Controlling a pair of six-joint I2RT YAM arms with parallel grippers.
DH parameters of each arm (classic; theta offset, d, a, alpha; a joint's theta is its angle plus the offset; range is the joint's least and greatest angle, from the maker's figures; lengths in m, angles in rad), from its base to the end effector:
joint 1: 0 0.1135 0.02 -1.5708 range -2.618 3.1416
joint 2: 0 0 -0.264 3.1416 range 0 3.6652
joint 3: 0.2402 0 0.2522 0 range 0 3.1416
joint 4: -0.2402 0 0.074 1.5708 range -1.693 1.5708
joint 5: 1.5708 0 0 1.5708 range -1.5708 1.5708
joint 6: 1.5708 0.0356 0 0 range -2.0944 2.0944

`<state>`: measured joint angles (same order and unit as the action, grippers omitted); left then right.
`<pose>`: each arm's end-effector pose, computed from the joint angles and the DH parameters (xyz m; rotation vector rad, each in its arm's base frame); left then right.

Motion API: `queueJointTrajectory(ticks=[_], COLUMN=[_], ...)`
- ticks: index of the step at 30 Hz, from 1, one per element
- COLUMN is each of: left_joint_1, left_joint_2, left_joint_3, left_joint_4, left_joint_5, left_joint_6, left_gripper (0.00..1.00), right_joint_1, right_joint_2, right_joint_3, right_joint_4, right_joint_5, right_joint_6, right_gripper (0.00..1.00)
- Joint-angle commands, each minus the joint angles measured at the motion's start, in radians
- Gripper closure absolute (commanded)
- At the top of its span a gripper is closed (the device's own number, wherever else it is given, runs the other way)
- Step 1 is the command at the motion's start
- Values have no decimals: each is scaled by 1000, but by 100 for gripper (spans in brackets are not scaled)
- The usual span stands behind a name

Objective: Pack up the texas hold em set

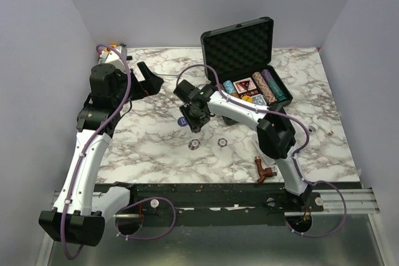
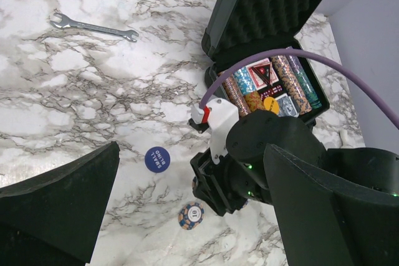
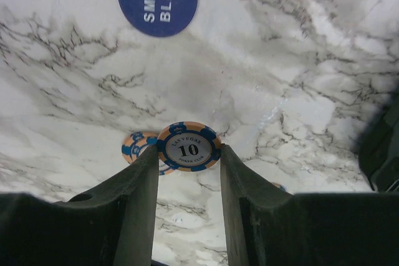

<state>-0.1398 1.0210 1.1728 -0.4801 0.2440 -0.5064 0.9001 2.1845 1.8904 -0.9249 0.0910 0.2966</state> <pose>0.2146 -0.0389 0.3999 -0.1860 1.9366 -0.6658 0.2894 0.3596 0.2130 -0.8091 2.6755 0.1747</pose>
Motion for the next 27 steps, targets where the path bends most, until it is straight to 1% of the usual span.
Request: queueJointTrajectory(ticks=[1, 10, 15, 21, 25, 27], left_joint_1=[-4, -4, -4, -4, -4, -4], left_joint_2=[-1, -1, -1, -4, -2, -4], left_joint_3=[19, 16, 15, 16, 16, 16], left_joint_4=[8, 11, 12, 13, 12, 12], left_joint_5=[14, 18, 20, 18, 20, 19], left_joint_6=[-3, -7, -7, -7, -7, -8], left_gripper=[2, 2, 2, 1, 2, 2], right_joint_1=[35, 80, 87, 88, 91, 90], right_joint_2=[-44, -53, -39, -30, -21, -27], right_joint_3=[-74, -121, -113, -107, -96, -90], right_joint_4=[14, 47, 34, 33, 30, 30], right_joint_5=[-39, -50, -38, -29, -33, -49], right_joint_6=[29, 75, 74, 71, 69, 70], right_gripper=[92, 91, 85, 68, 49, 42])
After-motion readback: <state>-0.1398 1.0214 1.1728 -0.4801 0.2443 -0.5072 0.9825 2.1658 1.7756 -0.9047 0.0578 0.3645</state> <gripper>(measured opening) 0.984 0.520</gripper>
